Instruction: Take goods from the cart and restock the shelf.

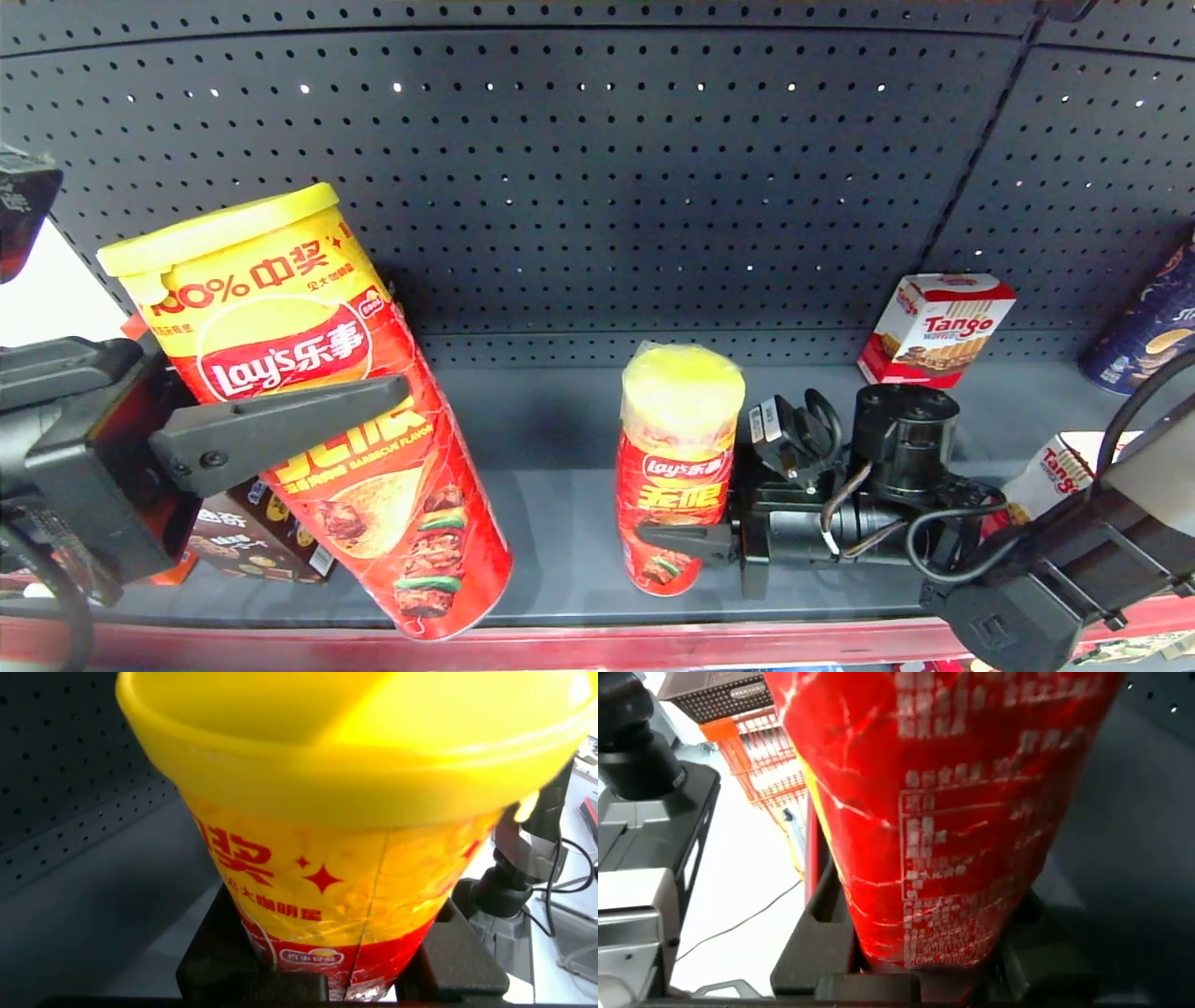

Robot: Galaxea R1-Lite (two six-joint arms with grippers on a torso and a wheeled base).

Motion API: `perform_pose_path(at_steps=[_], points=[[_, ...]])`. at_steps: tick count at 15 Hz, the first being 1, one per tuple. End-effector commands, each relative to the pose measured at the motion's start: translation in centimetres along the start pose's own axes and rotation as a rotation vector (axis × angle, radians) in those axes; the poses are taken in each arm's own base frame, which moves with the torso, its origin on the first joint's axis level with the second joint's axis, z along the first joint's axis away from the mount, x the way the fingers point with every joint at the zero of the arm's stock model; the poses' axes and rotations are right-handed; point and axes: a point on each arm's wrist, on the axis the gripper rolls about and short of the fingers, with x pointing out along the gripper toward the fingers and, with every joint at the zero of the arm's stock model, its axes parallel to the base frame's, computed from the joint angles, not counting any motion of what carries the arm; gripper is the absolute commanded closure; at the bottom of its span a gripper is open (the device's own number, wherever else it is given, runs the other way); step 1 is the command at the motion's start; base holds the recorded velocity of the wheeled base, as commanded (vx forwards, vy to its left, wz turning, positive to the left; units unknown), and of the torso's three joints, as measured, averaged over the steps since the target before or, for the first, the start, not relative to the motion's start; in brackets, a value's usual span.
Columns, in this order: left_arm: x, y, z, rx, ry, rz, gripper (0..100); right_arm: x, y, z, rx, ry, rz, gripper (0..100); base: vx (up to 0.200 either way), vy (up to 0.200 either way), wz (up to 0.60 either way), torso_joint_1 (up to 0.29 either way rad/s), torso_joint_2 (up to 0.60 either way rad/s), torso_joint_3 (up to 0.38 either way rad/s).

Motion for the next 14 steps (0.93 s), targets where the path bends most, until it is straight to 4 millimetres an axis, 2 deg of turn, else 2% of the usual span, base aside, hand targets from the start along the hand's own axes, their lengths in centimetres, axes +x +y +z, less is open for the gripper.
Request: perform_pose_path(at_steps=[1, 2, 6, 9, 14], points=[[0.0, 0.0, -0.1, -0.003, 0.003, 0.000, 100, 0.7, -0.4, -0.7, 0.008, 0.008, 0.002, 100, 0.000, 0.000, 0.00, 0.000, 0.00, 0.000], [0.0, 0.0, -0.1, -0.002, 0.001, 0.000, 100, 0.7, -0.4, -0.8, 0.007, 0.010, -0.001, 0, 0.000, 0.000, 0.00, 0.000, 0.00, 0.000], [-0.1, -0.1, -0.3, -0.006, 0.006, 0.001, 100, -0.3, -0.5, 0.0, -0.007, 0.001, -0.026, 0, 0.000, 0.000, 0.00, 0.000, 0.00, 0.000], [-0.3, -0.3, -0.4, -0.004, 0.004, 0.001, 100, -2.1, -0.4, 1.6, -0.033, -0.020, -0.064, 0, 0.000, 0.000, 0.00, 0.000, 0.00, 0.000], [-0.4, -0.4, -0.4, -0.003, 0.003, -0.001, 100, -5.5, 1.5, 5.1, -0.097, -0.077, -0.110, 0, 0.000, 0.000, 0.00, 0.000, 0.00, 0.000]])
